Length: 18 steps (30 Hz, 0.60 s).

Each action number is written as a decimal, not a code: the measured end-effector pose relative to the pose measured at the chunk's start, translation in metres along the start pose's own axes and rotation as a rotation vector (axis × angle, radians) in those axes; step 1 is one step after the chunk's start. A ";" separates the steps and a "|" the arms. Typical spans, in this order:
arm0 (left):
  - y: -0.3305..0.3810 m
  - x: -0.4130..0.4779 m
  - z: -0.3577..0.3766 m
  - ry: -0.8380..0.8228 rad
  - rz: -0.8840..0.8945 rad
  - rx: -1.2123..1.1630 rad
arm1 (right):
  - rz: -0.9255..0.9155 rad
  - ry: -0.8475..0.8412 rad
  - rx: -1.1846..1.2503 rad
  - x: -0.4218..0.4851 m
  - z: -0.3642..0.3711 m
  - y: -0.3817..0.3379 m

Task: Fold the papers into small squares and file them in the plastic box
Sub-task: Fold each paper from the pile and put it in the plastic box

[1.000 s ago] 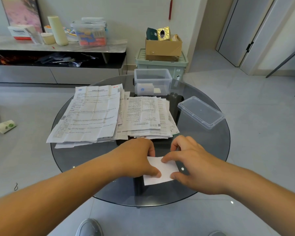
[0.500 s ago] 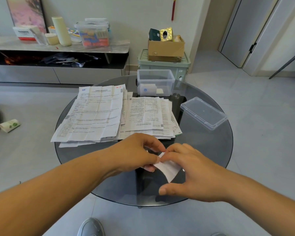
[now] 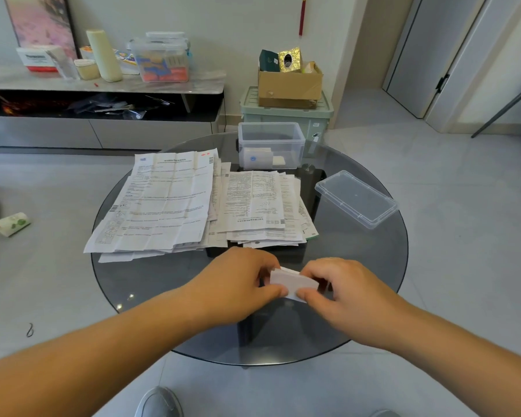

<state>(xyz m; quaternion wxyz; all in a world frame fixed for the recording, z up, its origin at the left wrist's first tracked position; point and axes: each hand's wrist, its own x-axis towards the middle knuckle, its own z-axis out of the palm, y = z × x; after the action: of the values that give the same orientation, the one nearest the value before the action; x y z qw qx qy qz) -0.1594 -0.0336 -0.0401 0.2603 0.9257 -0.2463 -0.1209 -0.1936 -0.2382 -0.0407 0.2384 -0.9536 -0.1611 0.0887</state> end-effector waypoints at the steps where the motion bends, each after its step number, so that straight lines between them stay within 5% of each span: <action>1: 0.000 0.001 0.002 0.006 -0.018 -0.006 | 0.034 0.011 0.002 0.000 0.000 0.001; 18: 0.004 0.019 0.007 0.062 -0.207 0.109 | 0.329 -0.131 0.045 0.035 -0.020 -0.004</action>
<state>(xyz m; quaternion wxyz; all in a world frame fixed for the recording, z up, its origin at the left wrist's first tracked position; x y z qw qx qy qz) -0.1474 -0.0493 -0.0458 0.2030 0.9623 -0.1475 -0.1049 -0.1571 -0.2313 -0.0250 0.2309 -0.9537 -0.0160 0.1921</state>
